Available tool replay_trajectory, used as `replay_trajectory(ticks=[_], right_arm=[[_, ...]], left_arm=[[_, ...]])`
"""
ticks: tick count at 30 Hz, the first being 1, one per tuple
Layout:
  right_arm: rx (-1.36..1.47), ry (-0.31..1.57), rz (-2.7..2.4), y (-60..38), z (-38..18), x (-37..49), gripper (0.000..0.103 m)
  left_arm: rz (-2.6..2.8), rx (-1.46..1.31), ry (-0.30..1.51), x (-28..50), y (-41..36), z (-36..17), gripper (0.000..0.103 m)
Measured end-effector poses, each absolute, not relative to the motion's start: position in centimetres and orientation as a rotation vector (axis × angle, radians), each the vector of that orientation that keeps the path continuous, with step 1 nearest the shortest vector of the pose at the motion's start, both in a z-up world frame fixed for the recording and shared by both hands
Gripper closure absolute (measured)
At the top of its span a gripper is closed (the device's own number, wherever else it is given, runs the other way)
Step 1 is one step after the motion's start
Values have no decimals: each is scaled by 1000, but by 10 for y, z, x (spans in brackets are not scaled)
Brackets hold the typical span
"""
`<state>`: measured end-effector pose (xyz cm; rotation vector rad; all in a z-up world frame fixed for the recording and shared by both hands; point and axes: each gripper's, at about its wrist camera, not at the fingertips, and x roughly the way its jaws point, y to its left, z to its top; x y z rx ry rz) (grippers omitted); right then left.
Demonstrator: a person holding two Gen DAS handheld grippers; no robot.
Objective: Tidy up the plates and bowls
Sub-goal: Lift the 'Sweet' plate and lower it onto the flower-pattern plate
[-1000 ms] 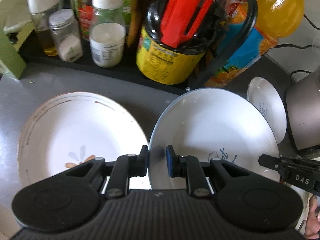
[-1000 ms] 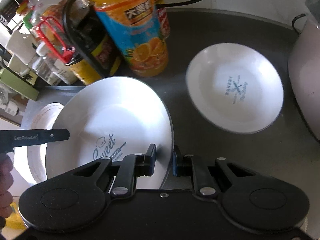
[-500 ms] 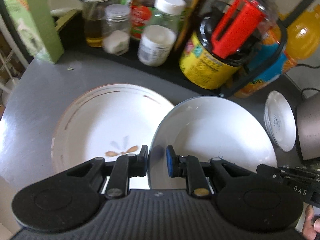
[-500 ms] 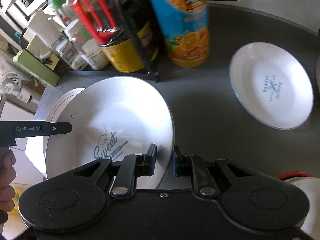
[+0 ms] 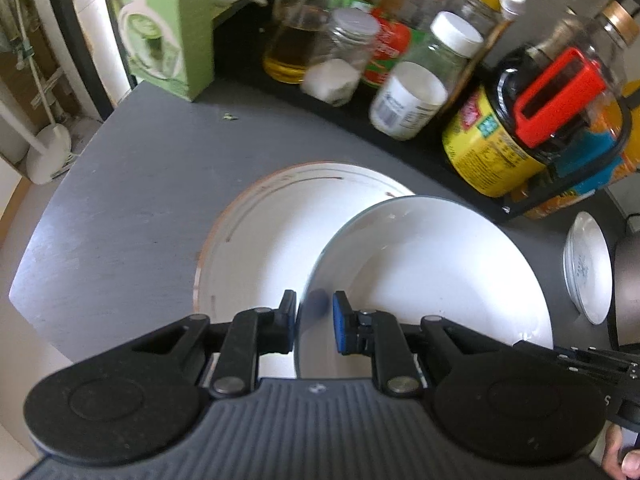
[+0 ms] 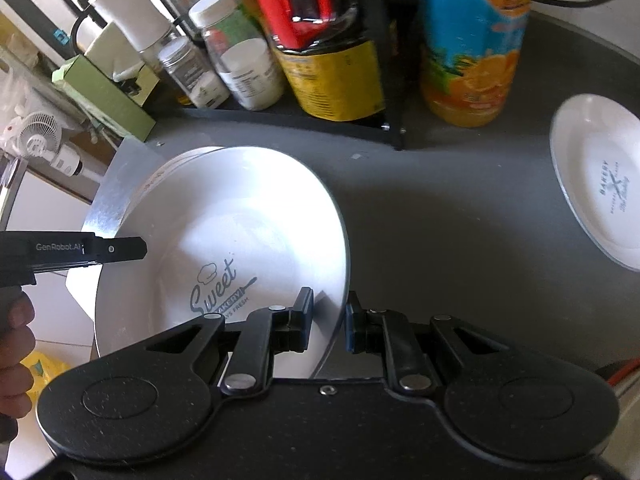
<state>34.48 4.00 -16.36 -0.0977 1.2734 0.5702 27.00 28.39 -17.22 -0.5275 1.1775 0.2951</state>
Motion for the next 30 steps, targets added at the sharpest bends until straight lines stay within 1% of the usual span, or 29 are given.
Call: replay_trajectory(ticks=[14, 30], right_arm=[[-155, 1284, 583, 76, -173, 349, 87], [-181, 1292, 579, 92, -184, 354, 86]], left_arm=[[324, -559, 1202, 268, 317, -193, 86], [344, -541, 1223, 269, 324, -200, 85]])
